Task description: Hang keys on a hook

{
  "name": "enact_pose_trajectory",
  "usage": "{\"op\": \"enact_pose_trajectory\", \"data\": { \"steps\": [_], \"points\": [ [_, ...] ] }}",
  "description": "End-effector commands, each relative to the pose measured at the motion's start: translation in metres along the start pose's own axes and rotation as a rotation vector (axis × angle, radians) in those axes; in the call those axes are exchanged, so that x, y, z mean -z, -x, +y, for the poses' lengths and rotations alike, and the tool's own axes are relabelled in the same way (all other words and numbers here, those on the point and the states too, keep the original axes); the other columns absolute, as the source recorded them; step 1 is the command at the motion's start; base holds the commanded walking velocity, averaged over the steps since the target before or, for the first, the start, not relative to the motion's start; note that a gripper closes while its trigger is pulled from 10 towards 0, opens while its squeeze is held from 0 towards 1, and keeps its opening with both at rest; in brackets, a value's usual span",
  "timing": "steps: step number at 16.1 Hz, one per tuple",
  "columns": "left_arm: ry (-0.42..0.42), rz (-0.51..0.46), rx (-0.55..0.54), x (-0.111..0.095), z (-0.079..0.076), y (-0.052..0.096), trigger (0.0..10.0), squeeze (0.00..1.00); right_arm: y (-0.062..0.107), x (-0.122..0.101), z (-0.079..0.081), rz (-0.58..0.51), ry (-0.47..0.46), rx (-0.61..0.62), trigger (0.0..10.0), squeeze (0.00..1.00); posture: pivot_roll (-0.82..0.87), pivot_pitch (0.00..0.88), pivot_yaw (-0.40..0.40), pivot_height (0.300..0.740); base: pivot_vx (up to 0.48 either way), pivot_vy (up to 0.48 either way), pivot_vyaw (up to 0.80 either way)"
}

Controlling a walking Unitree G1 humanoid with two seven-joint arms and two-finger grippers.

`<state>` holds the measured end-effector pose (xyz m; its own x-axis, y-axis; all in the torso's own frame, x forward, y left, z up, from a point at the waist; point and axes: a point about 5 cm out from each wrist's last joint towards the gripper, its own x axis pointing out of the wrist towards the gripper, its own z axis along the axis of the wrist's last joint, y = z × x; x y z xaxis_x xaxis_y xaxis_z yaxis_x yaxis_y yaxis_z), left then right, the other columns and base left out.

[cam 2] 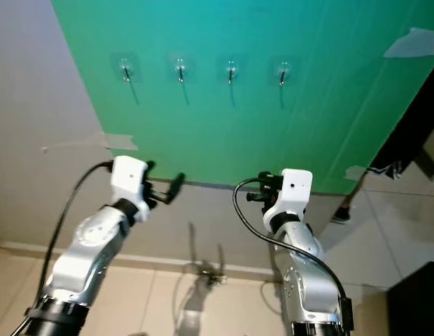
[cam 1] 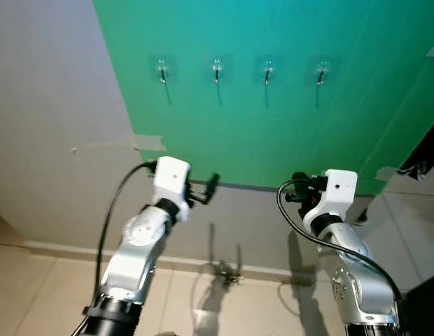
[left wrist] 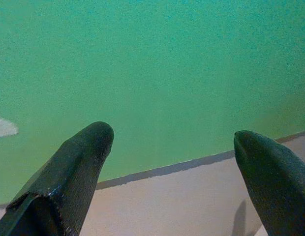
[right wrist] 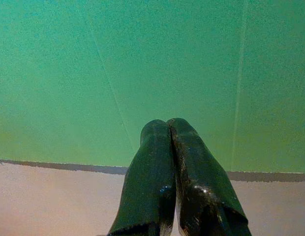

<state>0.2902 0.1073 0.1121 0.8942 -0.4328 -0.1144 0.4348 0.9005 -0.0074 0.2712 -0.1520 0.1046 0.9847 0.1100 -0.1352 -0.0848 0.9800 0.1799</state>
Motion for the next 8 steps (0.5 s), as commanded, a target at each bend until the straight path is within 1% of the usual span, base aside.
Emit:
{"op": "enact_pose_trajectory", "data": {
  "steps": [1, 2, 5, 8],
  "points": [
    [0.01, 0.014, 0.019, 0.001, -0.001, -0.002, 10.0, 0.0, -0.004, 0.0, 0.001, 0.006, 0.023, -0.003, 10.0, 0.0, -0.08, 0.0, 0.048, 0.74, 0.0, 0.42, 0.0],
    [0.036, 0.006, 0.026, 0.0, -0.002, -0.002, 10.0, 0.0, -0.005, 0.0, 0.0, 0.011, 0.038, -0.003, 10.0, 0.0, -0.08, 0.0, 0.048, 0.74, 0.0, 0.476, 0.0],
    [0.058, 0.002, 0.043, 0.0, -0.006, -0.004, 10.0, 0.0, -0.012, -0.003, -0.003, 0.012, 0.074, 0.008, 10.0, 0.0, -0.09, 0.0, 0.049, 0.74, 0.0, 0.476, 0.0],
    [0.105, -0.011, 0.039, -0.001, -0.006, -0.006, 10.0, 0.0, -0.017, -0.005, -0.004, 0.015, 0.08, 0.003, 10.0, 0.0, -0.07, 0.0, 0.033, 0.74, 0.0, 0.479, 0.0]
  ]
}}
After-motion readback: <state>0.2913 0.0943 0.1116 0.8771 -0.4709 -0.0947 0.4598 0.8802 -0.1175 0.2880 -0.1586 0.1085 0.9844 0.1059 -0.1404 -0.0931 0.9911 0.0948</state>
